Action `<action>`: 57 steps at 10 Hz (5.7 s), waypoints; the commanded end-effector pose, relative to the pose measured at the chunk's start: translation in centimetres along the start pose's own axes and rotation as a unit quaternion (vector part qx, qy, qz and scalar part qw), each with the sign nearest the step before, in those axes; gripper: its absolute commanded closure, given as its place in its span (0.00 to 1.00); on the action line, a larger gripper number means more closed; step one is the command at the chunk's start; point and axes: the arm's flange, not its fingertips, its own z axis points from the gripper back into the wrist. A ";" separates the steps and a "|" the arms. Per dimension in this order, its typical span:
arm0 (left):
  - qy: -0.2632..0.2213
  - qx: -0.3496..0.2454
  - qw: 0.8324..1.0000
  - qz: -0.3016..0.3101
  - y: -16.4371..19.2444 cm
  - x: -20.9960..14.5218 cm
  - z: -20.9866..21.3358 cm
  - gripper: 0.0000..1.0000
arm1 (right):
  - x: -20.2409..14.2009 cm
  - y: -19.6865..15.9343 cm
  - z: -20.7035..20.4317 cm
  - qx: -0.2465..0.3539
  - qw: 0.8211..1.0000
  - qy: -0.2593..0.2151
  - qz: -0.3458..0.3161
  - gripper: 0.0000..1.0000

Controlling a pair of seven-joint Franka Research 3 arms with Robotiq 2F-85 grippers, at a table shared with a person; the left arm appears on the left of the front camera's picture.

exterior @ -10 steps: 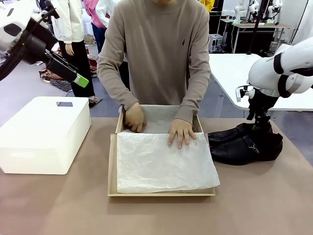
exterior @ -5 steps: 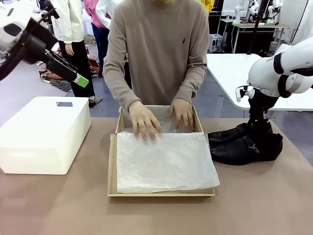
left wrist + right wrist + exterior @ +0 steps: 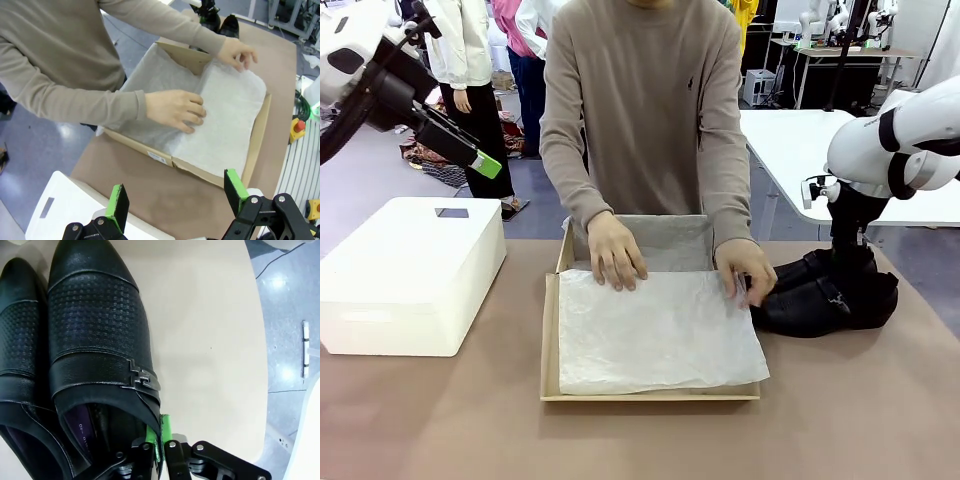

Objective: Pack the shoes into the box.
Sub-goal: Place one shoe of the Shoes into the Shoes Box.

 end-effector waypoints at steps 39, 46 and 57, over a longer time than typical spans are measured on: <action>-0.005 -0.007 1.000 0.000 0.1 0.0 0.0 0.00 | 2.2 1.5 19.9 0.079 0.993 0.019 -0.080 1.00; -0.005 -0.007 1.000 0.000 0.1 0.0 0.0 0.00 | 15.0 2.3 25.2 0.076 0.995 0.029 -0.065 1.00; -0.005 -0.007 1.000 0.000 0.1 0.0 0.0 0.00 | 18.8 2.5 23.1 0.079 0.996 0.027 -0.039 1.00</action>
